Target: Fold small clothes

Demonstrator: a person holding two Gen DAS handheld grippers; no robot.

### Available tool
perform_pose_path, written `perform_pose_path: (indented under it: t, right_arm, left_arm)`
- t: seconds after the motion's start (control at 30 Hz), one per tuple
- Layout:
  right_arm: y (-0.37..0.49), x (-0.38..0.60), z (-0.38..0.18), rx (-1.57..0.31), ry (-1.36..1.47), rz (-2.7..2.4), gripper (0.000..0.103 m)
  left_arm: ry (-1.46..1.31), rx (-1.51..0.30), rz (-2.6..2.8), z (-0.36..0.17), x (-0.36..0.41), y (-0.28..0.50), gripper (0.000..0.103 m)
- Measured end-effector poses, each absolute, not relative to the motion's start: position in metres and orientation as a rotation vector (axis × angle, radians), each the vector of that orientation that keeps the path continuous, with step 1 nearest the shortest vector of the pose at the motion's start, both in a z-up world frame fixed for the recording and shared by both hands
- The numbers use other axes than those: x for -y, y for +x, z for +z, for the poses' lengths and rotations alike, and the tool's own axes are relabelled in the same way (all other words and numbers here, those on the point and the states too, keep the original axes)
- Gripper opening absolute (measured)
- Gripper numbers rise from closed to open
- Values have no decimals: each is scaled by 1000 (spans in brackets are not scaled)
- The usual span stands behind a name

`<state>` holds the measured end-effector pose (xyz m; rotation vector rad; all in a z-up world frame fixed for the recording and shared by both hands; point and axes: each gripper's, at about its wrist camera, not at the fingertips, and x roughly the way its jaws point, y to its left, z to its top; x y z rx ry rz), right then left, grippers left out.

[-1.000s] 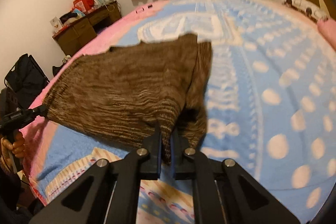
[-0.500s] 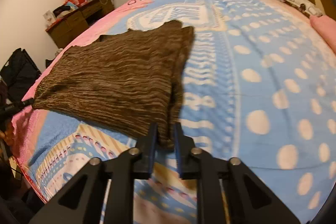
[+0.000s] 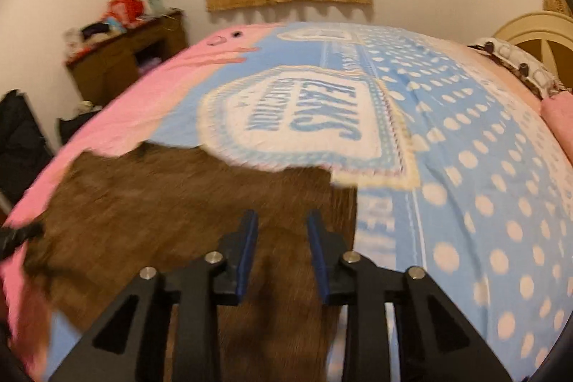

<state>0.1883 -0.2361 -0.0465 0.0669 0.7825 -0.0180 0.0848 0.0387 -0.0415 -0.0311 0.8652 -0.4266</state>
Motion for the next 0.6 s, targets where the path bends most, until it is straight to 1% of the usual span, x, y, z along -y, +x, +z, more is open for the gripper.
perform_pose_path:
  t: [0.03, 0.07, 0.13, 0.2, 0.27, 0.3, 0.43, 0.47, 0.57, 0.6]
  right_arm:
    - [197, 240, -53, -815, 65, -35, 45]
    - [204, 242, -62, -847, 66, -53, 45]
    - [208, 248, -76, -891, 69, -110, 47]
    - [200, 255, -80, -864, 132, -103, 46]
    - [197, 257, -78, -856, 153, -71, 16]
    - [196, 257, -78, -860, 156, -58, 10]
    - [187, 261, -71, -817, 103, -148, 9]
    - [189, 262, -75, -834, 115, -159, 9]
    - [197, 262, -80, -866, 84, -187, 10]
    - [198, 260, -80, -872, 62, -198, 14]
  left_arm:
    - [-30, -874, -426, -46, -36, 86, 5]
    - [-29, -882, -421, -52, -34, 88, 5]
    - [-52, -845, -425, -57, -36, 88, 5]
    - [-118, -845, -434, -60, -42, 93, 5]
    - [-184, -858, -440, -61, -48, 96, 5]
    - [-214, -862, -445, -62, -50, 98, 5]
    - [-262, -861, -464, -65, -55, 100, 5]
    - [-276, -863, -466, -66, -54, 101, 5]
    - [-329, -870, -481, -68, -59, 106, 5]
    - [-343, -878, -486, -68, -60, 107, 5]
